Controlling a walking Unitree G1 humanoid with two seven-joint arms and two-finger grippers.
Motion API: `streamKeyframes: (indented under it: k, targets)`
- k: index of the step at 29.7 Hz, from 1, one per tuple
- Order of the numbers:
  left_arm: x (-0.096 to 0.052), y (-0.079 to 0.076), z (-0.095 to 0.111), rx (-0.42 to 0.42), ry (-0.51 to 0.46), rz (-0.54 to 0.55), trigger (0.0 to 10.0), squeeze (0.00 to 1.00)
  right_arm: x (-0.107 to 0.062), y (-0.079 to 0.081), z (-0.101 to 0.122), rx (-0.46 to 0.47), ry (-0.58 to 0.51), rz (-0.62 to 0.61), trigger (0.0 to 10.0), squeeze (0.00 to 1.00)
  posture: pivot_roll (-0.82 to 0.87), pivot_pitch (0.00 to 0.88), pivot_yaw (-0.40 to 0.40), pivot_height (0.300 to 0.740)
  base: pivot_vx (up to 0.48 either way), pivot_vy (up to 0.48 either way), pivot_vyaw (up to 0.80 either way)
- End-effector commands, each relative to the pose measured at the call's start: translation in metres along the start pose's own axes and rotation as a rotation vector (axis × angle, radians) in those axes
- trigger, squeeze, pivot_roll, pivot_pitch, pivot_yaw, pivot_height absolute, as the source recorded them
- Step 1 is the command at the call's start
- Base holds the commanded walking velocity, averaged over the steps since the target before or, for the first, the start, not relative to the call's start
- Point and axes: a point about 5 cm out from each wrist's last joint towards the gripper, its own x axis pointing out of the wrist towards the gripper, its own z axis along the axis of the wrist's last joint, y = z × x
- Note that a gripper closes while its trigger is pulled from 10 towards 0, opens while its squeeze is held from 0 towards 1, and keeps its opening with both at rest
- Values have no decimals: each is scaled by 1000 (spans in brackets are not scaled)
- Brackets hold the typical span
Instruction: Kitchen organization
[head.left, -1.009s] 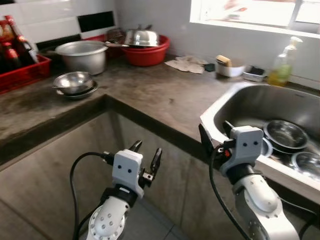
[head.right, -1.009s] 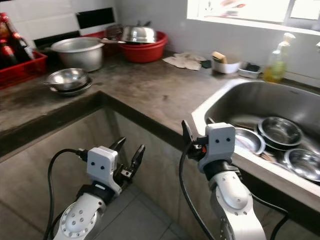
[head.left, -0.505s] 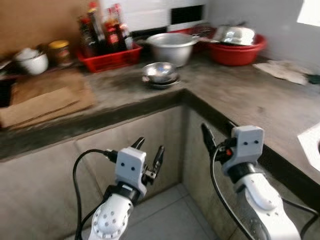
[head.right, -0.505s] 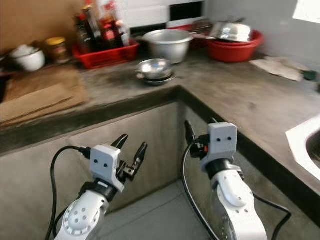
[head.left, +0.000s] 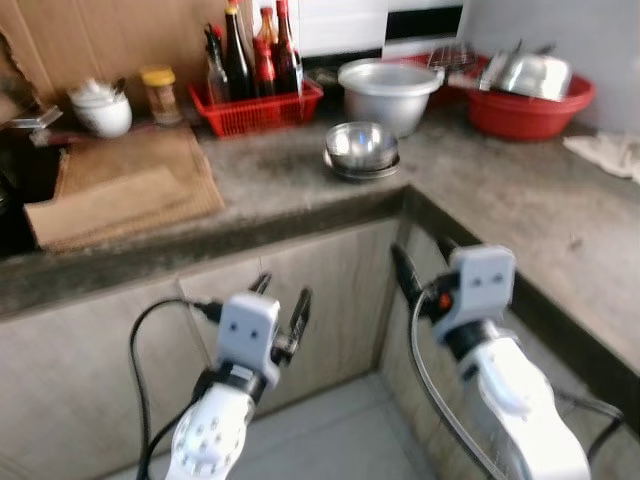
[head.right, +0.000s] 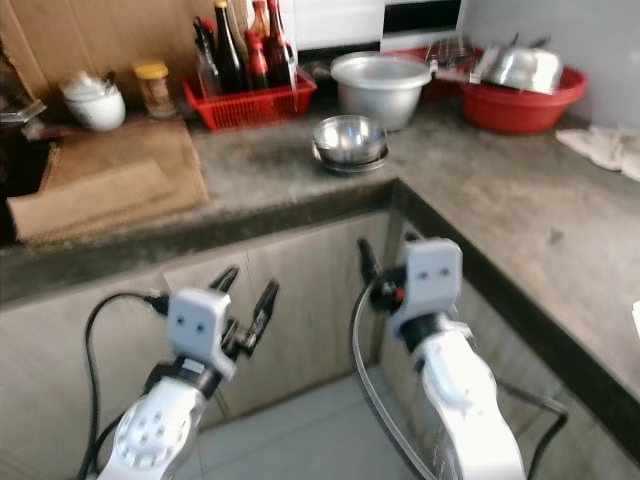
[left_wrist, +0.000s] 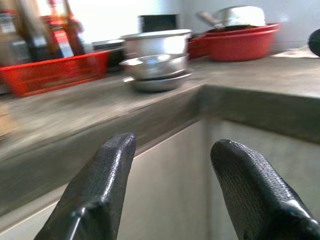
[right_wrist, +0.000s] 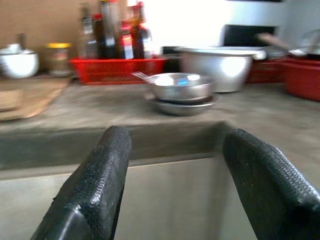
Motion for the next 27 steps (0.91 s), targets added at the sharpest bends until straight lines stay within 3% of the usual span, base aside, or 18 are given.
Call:
streamKeyframes:
  k: [1,15,22,27]
  targets:
    - [0,-5,1,-10,-4,-17,10000,0,-1,-6,-2,-4,14,-23,10000,0,146,63,-28,740,345,0,0]
    - [0,-5,1,-7,-3,-16,10000,0,4,-7,-2,-2,4,-16,10000,0,152,53,-33,740,345,0,0]
    - [0,-7,0,-8,-1,-21,10000,0,7,-7,1,-36,-11,-6,10000,0,152,48,-34,740,342,0,721]
    - [0,-6,0,-7,-2,-23,10000,0,16,-15,4,-39,-22,-24,10000,0,154,43,-32,740,341,0,0]
